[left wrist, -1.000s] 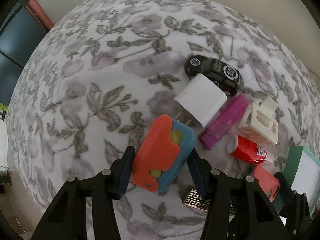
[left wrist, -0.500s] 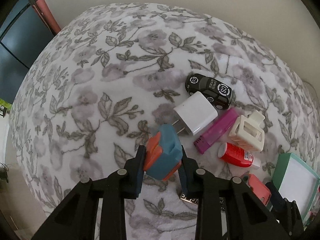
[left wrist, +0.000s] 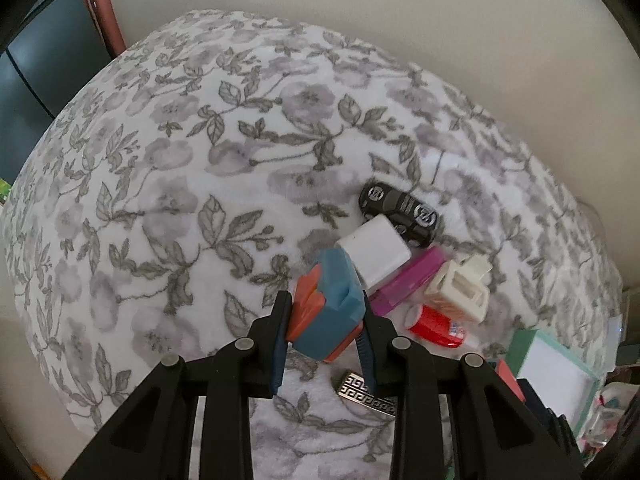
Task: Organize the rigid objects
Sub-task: 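Lift and carry the coral-blue case with the right tool while the left tool carries the orange-teal block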
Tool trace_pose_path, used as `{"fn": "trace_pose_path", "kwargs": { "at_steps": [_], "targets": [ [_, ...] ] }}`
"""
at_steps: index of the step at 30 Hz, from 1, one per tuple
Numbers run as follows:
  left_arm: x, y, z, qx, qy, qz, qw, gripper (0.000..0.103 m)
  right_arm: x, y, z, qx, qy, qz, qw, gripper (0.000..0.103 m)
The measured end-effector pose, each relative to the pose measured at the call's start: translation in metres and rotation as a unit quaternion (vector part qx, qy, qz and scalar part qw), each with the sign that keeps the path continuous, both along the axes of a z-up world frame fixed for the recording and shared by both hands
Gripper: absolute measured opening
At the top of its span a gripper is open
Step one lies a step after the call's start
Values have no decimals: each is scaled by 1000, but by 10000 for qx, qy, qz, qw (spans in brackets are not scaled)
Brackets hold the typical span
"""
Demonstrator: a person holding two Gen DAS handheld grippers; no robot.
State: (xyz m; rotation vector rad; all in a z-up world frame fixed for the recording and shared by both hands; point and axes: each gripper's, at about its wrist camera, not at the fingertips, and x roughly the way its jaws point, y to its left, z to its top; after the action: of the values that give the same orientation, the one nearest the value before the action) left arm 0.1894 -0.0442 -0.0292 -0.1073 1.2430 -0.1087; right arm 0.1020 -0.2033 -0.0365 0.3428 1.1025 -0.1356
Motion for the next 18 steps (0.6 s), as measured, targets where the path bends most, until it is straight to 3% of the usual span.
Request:
{"fn": "trace_pose_path", "kwargs": {
  "at_steps": [13, 18],
  "targets": [
    [-24, 3, 83, -417, -975, -115, 9943, 32, -32, -38, 85, -236, -892, -598, 9939, 75],
    [-36, -14, 96, -771, -1015, -385, 9911, 32, -60, -76, 111, -582, -1054, -1163, 9859, 75]
  ]
}}
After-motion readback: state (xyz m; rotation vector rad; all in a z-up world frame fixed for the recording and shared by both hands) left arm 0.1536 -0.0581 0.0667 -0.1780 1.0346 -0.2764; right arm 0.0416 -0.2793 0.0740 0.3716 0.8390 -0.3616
